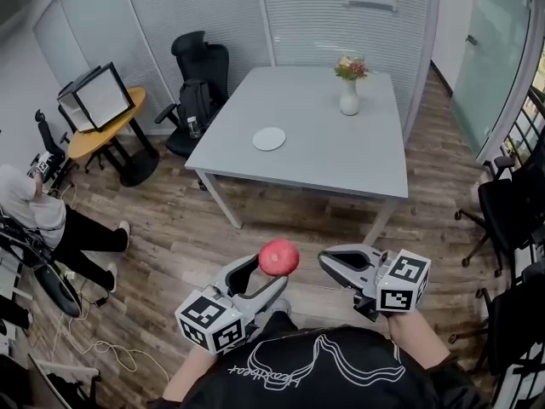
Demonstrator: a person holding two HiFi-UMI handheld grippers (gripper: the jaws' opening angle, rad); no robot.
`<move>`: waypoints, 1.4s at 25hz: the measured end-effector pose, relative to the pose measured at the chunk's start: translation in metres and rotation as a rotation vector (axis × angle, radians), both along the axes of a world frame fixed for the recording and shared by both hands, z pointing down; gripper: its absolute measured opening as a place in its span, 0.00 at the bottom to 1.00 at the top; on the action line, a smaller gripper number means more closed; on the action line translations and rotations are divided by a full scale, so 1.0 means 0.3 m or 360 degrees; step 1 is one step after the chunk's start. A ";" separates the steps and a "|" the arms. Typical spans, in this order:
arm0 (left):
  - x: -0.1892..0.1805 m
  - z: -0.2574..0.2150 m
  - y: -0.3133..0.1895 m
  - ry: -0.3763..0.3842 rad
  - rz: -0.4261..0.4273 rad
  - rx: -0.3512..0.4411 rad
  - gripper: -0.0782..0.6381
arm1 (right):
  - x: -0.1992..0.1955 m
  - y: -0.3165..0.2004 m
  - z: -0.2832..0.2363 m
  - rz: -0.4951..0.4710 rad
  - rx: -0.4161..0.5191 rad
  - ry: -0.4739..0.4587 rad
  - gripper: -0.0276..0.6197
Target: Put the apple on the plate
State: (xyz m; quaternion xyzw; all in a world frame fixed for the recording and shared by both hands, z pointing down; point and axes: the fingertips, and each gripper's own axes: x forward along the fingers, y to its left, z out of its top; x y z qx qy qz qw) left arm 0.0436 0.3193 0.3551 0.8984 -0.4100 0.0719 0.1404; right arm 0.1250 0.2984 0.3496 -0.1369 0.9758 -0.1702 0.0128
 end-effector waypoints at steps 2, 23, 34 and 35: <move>-0.016 0.010 -0.004 -0.0001 -0.0017 -0.0010 0.51 | -0.016 -0.012 0.007 -0.0010 -0.0019 -0.0009 0.06; -0.273 0.096 -0.592 0.0028 0.0062 -0.0162 0.51 | -0.245 -0.585 0.123 0.0147 -0.0232 0.0014 0.06; -0.453 0.106 -0.989 0.0027 0.0135 -0.0173 0.51 | -0.413 -0.940 0.140 0.0253 -0.0269 0.0019 0.06; -0.466 0.104 -1.012 0.0030 0.0145 -0.0165 0.51 | -0.428 -0.960 0.132 0.0261 -0.0256 0.0024 0.06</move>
